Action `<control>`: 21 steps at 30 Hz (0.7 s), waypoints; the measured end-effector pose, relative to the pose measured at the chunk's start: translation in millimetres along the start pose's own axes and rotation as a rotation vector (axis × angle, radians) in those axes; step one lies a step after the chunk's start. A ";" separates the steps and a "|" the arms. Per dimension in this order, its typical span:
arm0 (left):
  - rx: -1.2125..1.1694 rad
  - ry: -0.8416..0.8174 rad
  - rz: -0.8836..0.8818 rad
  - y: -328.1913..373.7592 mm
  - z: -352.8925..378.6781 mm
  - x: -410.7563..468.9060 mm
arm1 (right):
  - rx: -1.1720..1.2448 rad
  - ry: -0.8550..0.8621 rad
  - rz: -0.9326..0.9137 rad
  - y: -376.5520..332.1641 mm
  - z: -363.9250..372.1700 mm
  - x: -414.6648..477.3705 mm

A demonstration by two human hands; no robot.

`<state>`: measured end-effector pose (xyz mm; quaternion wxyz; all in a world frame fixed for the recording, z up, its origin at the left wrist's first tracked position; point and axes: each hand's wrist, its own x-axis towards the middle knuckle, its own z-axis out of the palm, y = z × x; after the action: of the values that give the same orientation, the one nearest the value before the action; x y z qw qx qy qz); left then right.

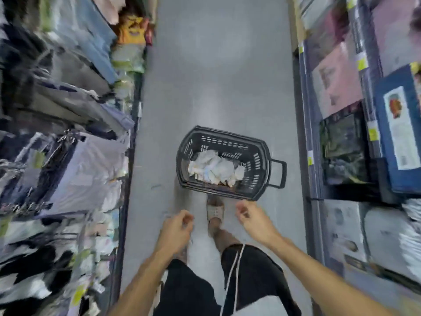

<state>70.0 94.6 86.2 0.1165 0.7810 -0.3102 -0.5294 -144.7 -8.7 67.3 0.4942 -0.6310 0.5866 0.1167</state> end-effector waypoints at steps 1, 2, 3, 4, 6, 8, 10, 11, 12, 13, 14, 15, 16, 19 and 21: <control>0.031 -0.021 -0.006 -1.3 6.4 18.4 | 0.003 -0.005 0.037 15.0 3.0 16.3; 0.060 -0.040 -0.009 -1.9 12.2 38.2 | 0.018 -0.012 0.073 27.6 7.2 33.8; 0.082 -0.059 -0.011 -2.9 17.7 59.4 | 0.063 -0.019 0.115 38.7 12.8 52.1; 0.101 -0.076 -0.013 -4.4 23.8 83.1 | 0.136 -0.022 0.165 48.8 19.8 72.2; 0.145 -0.104 -0.013 -7.2 37.4 136.4 | 0.320 -0.006 0.300 65.7 32.8 116.4; 0.186 -0.125 -0.023 -12.9 54.4 195.4 | 0.537 0.043 0.429 83.6 48.8 163.3; 0.201 -0.141 -0.026 -20.3 73.6 259.2 | 0.673 0.109 0.499 101.9 64.0 217.9; 0.208 -0.141 -0.023 -24.3 82.9 291.7 | 0.704 0.144 0.521 110.6 72.3 247.3; 0.219 -0.136 -0.015 -28.8 92.7 324.3 | 0.696 0.184 0.533 119.2 80.7 277.4; 0.232 -0.130 -0.005 -33.8 103.2 357.3 | 0.657 0.215 0.535 128.5 88.4 307.6; 0.249 -0.125 0.000 -38.5 114.0 390.6 | 0.617 0.229 0.533 138.3 95.3 338.4; 0.265 -0.124 -0.007 -43.0 124.9 422.9 | 0.587 0.224 0.531 147.4 101.5 368.4; 0.273 -0.130 -0.020 -47.2 136.3 453.5 | 0.558 0.208 0.530 156.6 107.7 397.6; 0.292 -0.160 -0.039 -60.5 171.6 531.0 | 0.483 0.166 0.536 179.5 125.6 472.1; 0.288 -0.153 -0.072 -67.4 192.2 568.0 | 0.485 0.153 0.527 191.1 138.3 508.1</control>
<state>61.8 -169.9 -456.0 -0.0393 0.7577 -0.3627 -0.5411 -103.7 -187.2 -462.1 0.5371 -0.3293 0.7750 0.0500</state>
